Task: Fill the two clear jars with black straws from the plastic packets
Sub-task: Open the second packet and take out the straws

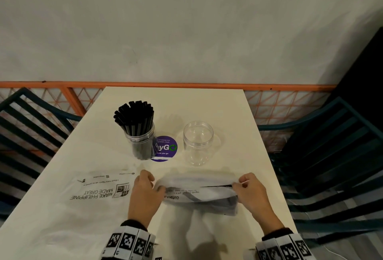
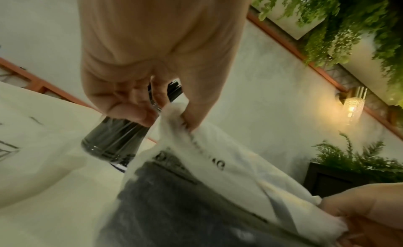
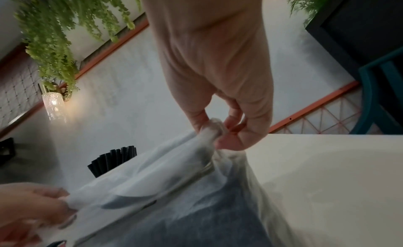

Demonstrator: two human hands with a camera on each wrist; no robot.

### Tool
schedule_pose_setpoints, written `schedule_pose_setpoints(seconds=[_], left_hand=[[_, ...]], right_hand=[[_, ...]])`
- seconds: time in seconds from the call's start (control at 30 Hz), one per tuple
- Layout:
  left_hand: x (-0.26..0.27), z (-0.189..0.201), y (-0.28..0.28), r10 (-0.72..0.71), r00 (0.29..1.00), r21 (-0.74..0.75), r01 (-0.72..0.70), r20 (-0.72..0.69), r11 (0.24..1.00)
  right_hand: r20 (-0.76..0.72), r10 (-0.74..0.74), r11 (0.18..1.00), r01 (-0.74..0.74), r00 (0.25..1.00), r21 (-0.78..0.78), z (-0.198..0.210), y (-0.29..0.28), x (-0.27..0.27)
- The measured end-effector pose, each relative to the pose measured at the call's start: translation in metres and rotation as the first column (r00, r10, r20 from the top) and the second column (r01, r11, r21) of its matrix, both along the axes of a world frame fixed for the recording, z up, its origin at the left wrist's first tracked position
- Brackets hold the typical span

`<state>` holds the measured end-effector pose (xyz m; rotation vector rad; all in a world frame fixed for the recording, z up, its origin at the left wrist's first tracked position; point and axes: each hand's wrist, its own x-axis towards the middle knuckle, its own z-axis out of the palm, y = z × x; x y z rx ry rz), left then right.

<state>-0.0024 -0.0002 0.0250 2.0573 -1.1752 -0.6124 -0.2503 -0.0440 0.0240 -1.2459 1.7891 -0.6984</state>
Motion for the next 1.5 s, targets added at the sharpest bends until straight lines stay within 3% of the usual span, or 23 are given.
schedule_pose_setpoints(seconds=[0.1, 0.2, 0.3, 0.37, 0.43, 0.47, 0.53, 0.57, 0.6, 0.67, 0.7, 0.73, 0.8, 0.87, 0.93, 1.0, 1.1, 1.23, 1.33, 1.5], left_hand=[[-0.002, 0.002, 0.001, -0.069, 0.998, 0.004, 0.069, 0.005, 0.998], [-0.003, 0.0, 0.002, -0.117, 0.992, 0.041, 0.119, -0.047, 0.992], [0.002, -0.002, 0.004, -0.049, 0.948, 0.09, 0.081, -0.315, 0.993], [0.008, 0.002, 0.005, 0.016, 0.853, 0.177, 0.089, -0.522, 0.98], [0.017, 0.0, 0.006, 0.071, 0.71, 0.241, 0.142, -0.701, 0.96], [0.025, -0.003, 0.005, 0.113, 0.606, 0.251, 0.149, -0.788, 0.956], [0.041, -0.004, 0.004, 0.228, 0.387, 0.259, 0.028, -0.894, 0.966], [0.048, -0.003, 0.005, 0.253, 0.349, 0.261, -0.027, -0.902, 0.965], [0.052, 0.0, 0.007, 0.238, 0.377, 0.242, -0.038, -0.895, 0.969], [0.05, 0.009, 0.01, 0.153, 0.572, 0.202, 0.024, -0.806, 0.979], [0.046, 0.014, 0.01, 0.1, 0.635, 0.189, 0.075, -0.766, 0.979], [0.042, 0.017, 0.01, 0.051, 0.669, 0.177, 0.122, -0.741, 0.977], [0.032, 0.019, 0.009, -0.013, 0.693, 0.166, 0.192, -0.721, 0.967], [0.024, 0.021, 0.008, -0.017, 0.715, 0.181, 0.2, -0.699, 0.963], [0.017, 0.026, 0.008, -0.024, 0.736, 0.192, 0.208, -0.676, 0.959], [0.008, 0.033, 0.008, -0.011, 0.744, 0.189, 0.184, -0.668, 0.965], [-0.003, 0.038, 0.008, 0.009, 0.779, 0.187, 0.139, -0.627, 0.973], [-0.008, 0.025, 0.009, -0.151, 0.949, 0.164, 0.202, -0.277, 0.966], [-0.004, 0.018, 0.008, -0.213, 0.969, 0.203, 0.236, -0.127, 0.95], [0.002, 0.016, 0.009, -0.153, 0.976, 0.177, 0.179, -0.152, 0.968]], right_hand=[[0.163, -0.046, 0.998, 0.04, 0.985, 0.041, 0.0, 0.002, 0.001], [0.409, -0.07, 0.993, 0.023, 0.91, 0.12, 0.006, 0.003, 0.004], [0.539, -0.093, 0.98, -0.019, 0.837, 0.199, 0.008, 0.003, 0.0], [0.576, -0.154, 0.961, -0.014, 0.803, 0.276, 0.004, -0.001, -0.009], [0.639, -0.214, 0.926, -0.055, 0.739, 0.373, 0.001, -0.004, -0.022], [0.711, -0.26, 0.907, -0.088, 0.654, 0.412, 0.0, -0.005, -0.033], [0.81, -0.331, 0.91, -0.062, 0.484, 0.409, -0.003, -0.009, -0.057], [0.831, -0.338, 0.919, -0.035, 0.442, 0.393, -0.001, -0.01, -0.067], [0.811, -0.313, 0.935, 0.011, 0.495, 0.355, 0.003, -0.01, -0.074], [0.667, -0.229, 0.972, 0.13, 0.709, 0.196, 0.011, -0.013, -0.077], [0.556, -0.162, 0.987, 0.137, 0.815, 0.086, 0.017, -0.012, -0.069], [0.456, -0.078, 0.995, 0.095, 0.887, -0.016, 0.023, -0.01, -0.058], [0.284, 0.149, 0.98, -0.104, 0.947, -0.17, 0.033, -0.005, -0.029], [0.12, 0.397, 0.898, -0.359, 0.91, -0.252, 0.036, 0.002, 0.0], [-0.056, 0.566, 0.777, -0.555, 0.822, -0.297, 0.033, 0.006, 0.024], [-0.231, 0.62, 0.692, -0.662, 0.75, -0.288, 0.024, 0.005, 0.042], [-0.45, 0.636, 0.636, -0.756, 0.627, -0.156, 0.011, -0.001, 0.06], [-0.574, 0.668, 0.587, -0.809, 0.474, 0.015, 0.011, -0.002, 0.064], [-0.618, 0.631, 0.628, -0.776, 0.468, 0.054, 0.009, -0.004, 0.054], [-0.487, 0.696, 0.652, -0.748, 0.528, 0.12, 0.004, -0.004, 0.034]])
